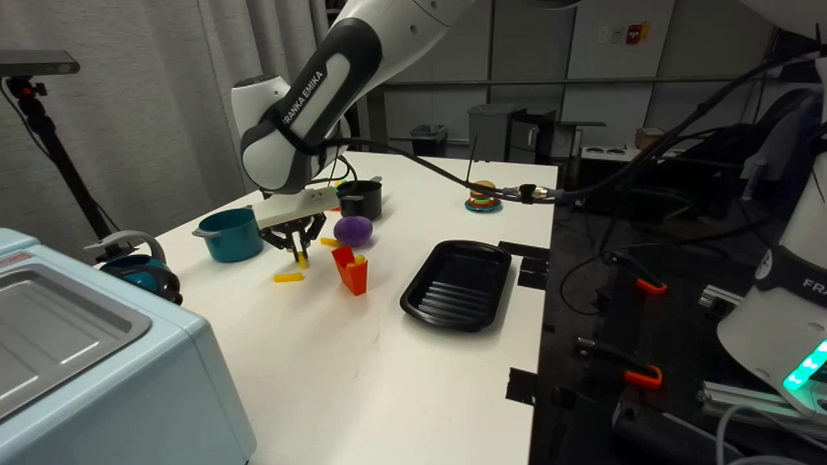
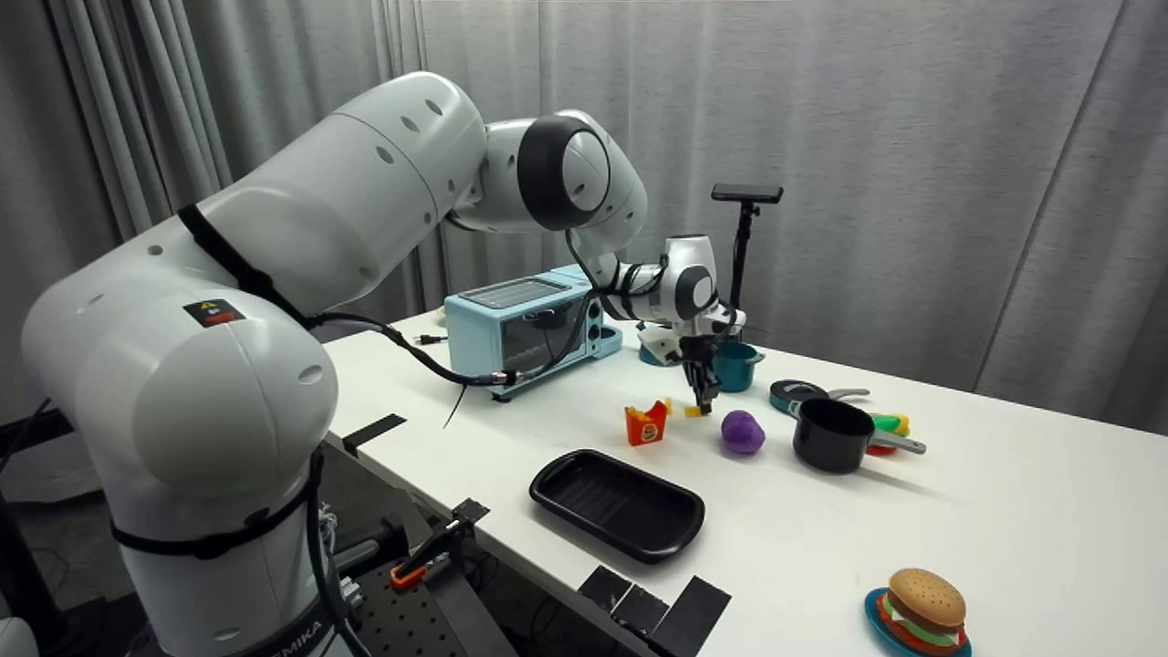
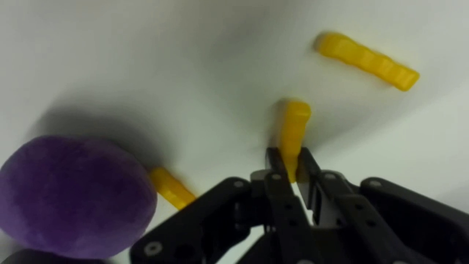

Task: Pick up a fry plush toy from the table and put it in the red box

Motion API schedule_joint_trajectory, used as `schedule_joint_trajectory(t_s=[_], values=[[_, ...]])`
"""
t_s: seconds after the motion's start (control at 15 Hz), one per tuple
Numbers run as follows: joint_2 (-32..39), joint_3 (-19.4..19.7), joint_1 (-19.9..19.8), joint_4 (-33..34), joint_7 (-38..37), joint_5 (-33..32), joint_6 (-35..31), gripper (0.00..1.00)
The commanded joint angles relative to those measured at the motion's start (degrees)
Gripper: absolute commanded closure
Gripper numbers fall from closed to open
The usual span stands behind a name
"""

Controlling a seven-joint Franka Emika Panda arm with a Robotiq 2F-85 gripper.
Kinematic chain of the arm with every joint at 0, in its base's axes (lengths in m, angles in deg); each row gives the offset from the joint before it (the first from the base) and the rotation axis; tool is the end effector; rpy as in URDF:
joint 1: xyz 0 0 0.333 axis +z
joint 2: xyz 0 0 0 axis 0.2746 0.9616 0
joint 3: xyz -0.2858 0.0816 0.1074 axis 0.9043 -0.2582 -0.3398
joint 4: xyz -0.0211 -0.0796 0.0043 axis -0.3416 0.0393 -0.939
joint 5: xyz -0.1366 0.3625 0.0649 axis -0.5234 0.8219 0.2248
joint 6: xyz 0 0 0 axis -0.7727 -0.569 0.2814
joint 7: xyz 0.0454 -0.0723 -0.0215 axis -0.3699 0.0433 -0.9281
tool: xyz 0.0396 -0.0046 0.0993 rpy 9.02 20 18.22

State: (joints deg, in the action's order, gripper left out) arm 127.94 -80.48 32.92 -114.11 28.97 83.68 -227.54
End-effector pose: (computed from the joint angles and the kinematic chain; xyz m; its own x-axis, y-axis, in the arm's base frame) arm 0.7377 0.1602 0.1464 0.8838 -0.4255 0.1948 -0.4395 -0.8976 0.0333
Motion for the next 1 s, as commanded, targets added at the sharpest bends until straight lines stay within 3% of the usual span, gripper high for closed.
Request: schedule_joint_trajectory(t_s=[0.0, 0.33, 0.93], values=[[-2.5, 1.2, 1.1, -1.6, -0.9, -0.5, -2.1, 0.96], [-7.3, 1.7, 2.1, -4.9, -0.7, -1.1, -5.5, 0.96], [-18.9, 2.4, 5.3, -19.0, -1.0, -4.0, -9.4, 0.96]])
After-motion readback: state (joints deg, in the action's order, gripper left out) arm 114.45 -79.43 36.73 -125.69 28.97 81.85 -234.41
